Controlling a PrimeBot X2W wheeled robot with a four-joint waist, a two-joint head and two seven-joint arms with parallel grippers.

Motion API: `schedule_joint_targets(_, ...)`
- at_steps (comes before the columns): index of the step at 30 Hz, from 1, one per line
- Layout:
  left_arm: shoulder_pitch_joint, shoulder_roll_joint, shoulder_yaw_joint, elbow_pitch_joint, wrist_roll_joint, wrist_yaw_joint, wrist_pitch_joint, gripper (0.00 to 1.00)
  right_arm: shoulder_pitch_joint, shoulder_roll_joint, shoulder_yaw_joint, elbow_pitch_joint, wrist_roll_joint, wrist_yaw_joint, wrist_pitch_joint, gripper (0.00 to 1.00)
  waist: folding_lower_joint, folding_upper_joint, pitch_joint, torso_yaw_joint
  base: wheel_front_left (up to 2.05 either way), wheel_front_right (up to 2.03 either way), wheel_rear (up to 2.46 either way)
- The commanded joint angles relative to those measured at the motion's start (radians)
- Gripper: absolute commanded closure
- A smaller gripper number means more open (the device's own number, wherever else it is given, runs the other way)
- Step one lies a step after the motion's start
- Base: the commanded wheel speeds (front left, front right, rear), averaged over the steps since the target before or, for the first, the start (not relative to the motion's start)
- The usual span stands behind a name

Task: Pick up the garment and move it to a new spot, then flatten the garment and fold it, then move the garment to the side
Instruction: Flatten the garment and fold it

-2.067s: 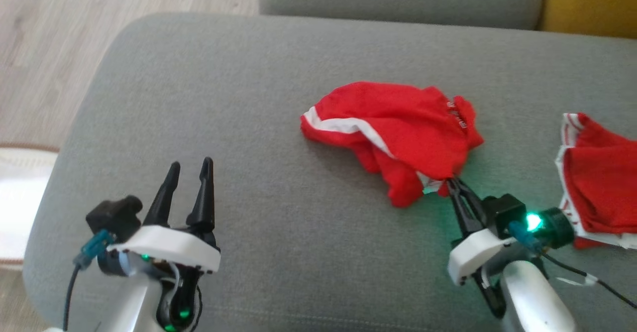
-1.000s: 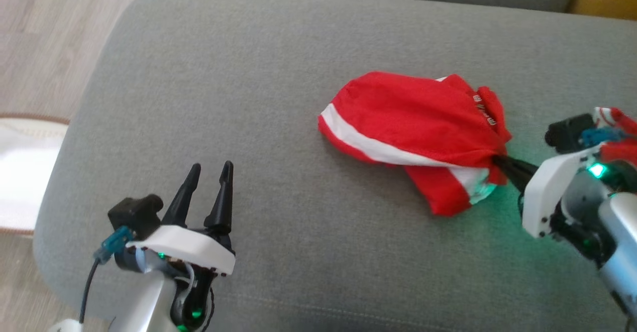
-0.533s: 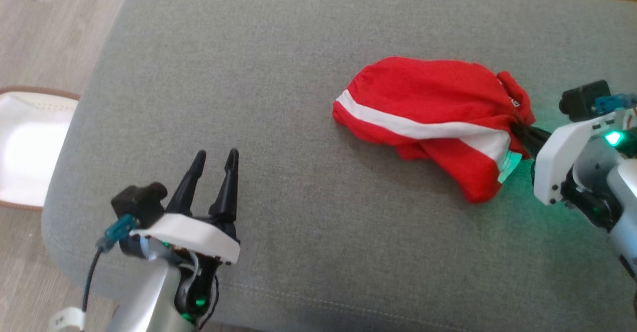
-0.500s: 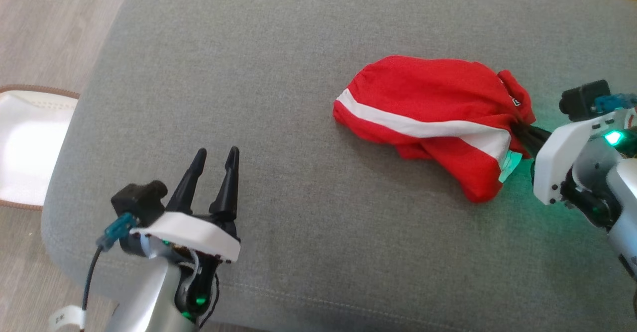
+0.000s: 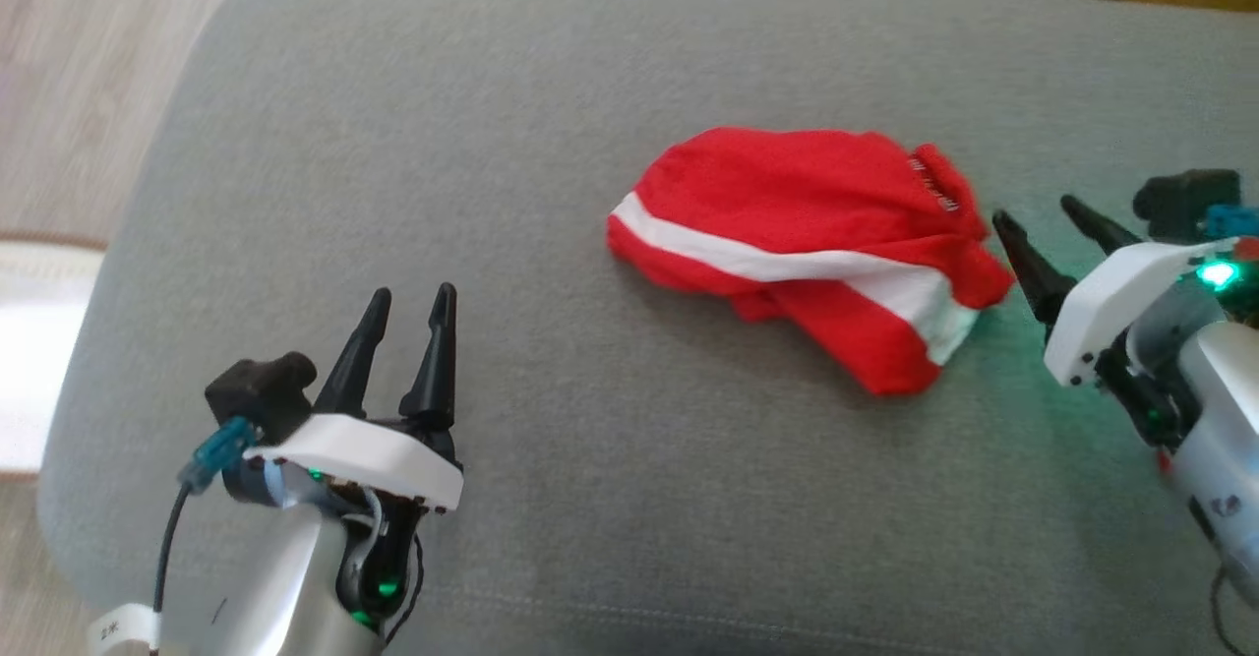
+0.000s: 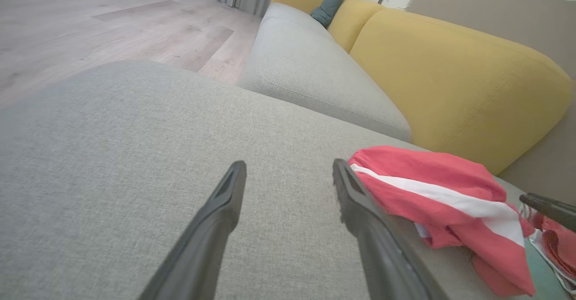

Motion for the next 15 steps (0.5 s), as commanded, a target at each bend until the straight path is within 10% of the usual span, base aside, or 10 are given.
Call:
schedule_joint_targets(1,-0.02,0.008,0.039,-0.033,0.01,-0.005,-0.012,0.0,0.013,0.006,-0.016,-0.018,-0.009,-0.001,-0.034,0.0,0.0,0.0,-0.03,-0.032,0.0,0.0,0.0)
schedule_joint_targets(15,0.021,-0.002,0.09,-0.063,0.018,0.0,-0.012,0.0,0.29,0.242,-0.295,-0.14,-0.116,-0.001,-0.272,0.0,0.0,0.0,-0.097,-0.159,0.0,0.0,0.0)
